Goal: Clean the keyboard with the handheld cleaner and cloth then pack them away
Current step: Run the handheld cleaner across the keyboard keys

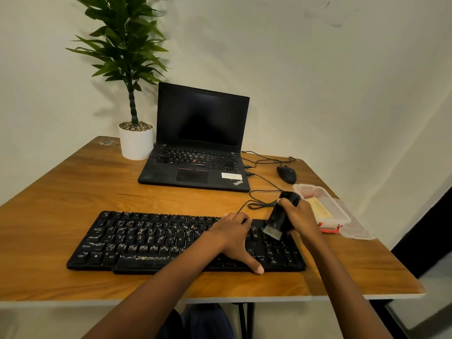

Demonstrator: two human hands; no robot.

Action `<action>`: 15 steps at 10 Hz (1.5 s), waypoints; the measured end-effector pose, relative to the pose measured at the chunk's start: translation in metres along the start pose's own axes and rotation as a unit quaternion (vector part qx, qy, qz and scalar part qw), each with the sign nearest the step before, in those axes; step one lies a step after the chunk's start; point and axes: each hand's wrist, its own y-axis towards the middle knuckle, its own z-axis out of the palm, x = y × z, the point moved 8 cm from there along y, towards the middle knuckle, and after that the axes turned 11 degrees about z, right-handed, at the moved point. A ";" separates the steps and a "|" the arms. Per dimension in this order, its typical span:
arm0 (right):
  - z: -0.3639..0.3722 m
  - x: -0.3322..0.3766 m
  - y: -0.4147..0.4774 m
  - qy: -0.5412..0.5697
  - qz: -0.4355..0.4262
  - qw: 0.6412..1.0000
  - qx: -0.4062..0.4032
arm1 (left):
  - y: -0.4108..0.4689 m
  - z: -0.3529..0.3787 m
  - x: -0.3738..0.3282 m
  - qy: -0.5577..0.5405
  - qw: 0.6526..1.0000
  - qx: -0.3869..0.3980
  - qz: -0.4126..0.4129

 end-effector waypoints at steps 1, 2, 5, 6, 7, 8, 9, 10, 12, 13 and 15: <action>-0.006 -0.001 0.002 0.015 -0.005 0.999 -0.028 | 0.000 0.001 0.001 -0.003 1.000 0.001 -0.001; 0.002 -0.001 0.001 -0.001 -0.004 1.000 0.017 | 0.000 0.001 0.001 -0.001 1.000 0.003 0.000; -0.007 0.010 -0.006 -0.001 -0.048 0.999 0.006 | 0.000 0.001 0.000 0.003 1.000 0.001 0.003; -0.005 0.017 -0.014 -0.071 -0.116 0.991 0.002 | 0.000 0.001 0.001 0.002 1.000 0.000 0.002; 0.013 0.009 -0.025 -0.109 -0.127 0.984 0.068 | 0.001 0.002 0.001 0.003 1.000 0.001 0.000; -0.004 0.009 -0.018 -0.051 -0.112 0.992 0.004 | 0.000 0.001 0.001 0.000 1.000 0.001 0.001; -0.009 0.006 -0.019 -0.093 -0.112 0.989 -0.039 | 0.000 0.001 0.000 -0.001 1.000 0.004 -0.001; 0.006 0.018 -0.034 -0.165 -0.188 0.968 -0.026 | -0.001 0.000 0.000 0.000 1.000 0.002 -0.002; -0.003 0.008 -0.023 -0.079 -0.123 0.989 0.011 | 0.000 0.000 0.000 0.000 1.000 0.002 0.000; -0.001 0.016 -0.033 -0.192 -0.190 0.961 -0.057 | 0.000 0.000 0.000 -0.002 1.000 0.005 -0.001; 0.011 0.003 -0.035 -0.084 -0.106 0.987 0.091 | 0.000 0.000 0.000 0.003 1.000 0.004 -0.001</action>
